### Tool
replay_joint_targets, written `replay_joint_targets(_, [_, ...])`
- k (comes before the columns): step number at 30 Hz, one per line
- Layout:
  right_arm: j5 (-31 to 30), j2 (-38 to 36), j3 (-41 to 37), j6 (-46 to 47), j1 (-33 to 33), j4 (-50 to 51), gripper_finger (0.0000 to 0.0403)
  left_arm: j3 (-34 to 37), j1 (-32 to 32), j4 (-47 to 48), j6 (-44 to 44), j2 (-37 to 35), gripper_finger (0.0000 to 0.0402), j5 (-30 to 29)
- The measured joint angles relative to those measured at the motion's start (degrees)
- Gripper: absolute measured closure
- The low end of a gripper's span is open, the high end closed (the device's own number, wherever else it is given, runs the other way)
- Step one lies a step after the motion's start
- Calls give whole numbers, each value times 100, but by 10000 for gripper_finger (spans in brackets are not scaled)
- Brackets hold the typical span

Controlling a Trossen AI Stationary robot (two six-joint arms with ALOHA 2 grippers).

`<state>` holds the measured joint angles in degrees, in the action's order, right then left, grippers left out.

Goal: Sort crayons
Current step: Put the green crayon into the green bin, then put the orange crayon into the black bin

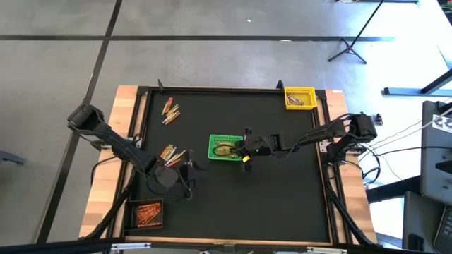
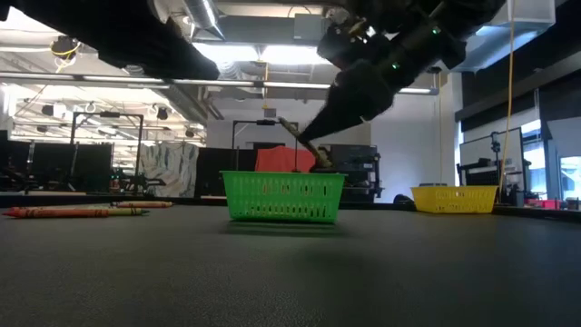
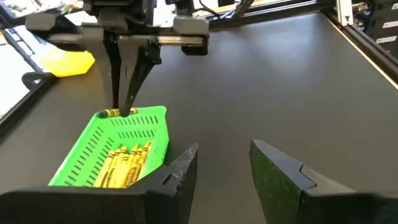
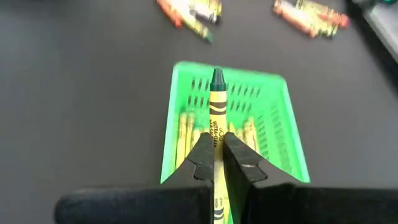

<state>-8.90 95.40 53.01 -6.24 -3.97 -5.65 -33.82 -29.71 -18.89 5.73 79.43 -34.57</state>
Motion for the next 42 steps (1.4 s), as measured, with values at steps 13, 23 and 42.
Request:
replay_joint_targets(13, [-200,200,2,-108,2,-442,385,0,-51,395,110,-82,271,-295])
replay_joint_targets(23, [-21,-146,4,-7,-102,-58,252,0,-18,381,121,-82,271,-197])
replay_joint_targets(42, [-604,-2591,-2193,650,-839,-103,256,0,53,590,540,-176,271,109])
